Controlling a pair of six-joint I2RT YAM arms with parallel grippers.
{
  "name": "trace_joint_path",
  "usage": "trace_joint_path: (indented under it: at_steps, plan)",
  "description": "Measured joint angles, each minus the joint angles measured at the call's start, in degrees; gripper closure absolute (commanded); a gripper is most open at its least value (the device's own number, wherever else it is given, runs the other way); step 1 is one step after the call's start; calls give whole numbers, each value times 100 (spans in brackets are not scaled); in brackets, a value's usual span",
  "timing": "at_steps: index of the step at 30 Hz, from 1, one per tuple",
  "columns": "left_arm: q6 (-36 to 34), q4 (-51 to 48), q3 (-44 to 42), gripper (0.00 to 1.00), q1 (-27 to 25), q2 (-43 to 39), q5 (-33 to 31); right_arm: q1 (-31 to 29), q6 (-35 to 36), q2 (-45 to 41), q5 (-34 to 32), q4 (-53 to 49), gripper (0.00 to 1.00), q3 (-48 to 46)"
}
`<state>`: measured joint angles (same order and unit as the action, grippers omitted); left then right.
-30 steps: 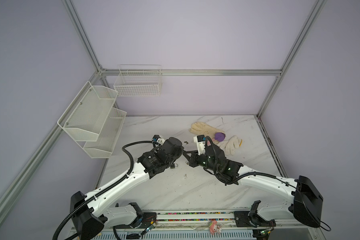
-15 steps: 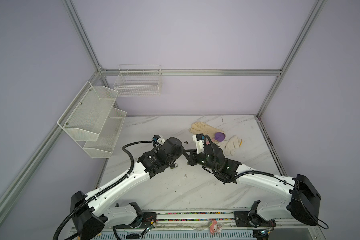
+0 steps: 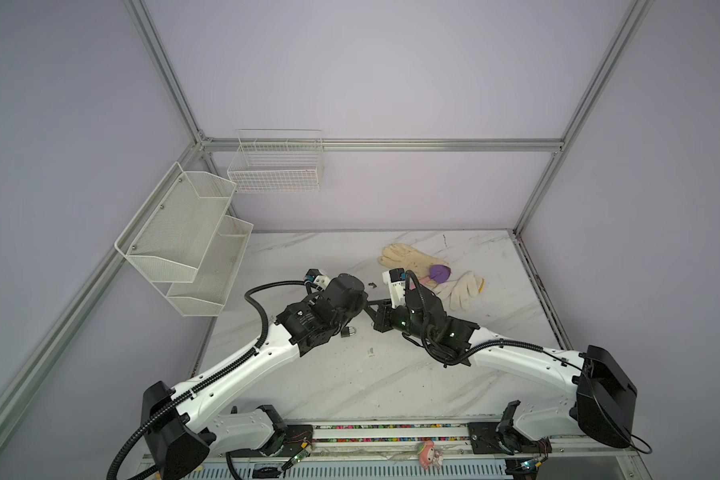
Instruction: Unlock with the key
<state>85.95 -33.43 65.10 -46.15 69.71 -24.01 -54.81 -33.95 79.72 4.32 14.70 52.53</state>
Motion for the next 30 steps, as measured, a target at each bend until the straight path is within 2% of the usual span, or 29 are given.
trace_joint_path:
  at_steps: [15,23,30]
  plan:
    - [-26,92,2,100,0,68,-48,7,-74,55,-76,-195,100,166]
    - [-26,94,9,100,-28,214,-190,4,-105,254,-317,-850,100,608]
    - [-48,92,42,100,-66,251,-201,26,293,280,-280,-1244,100,852]
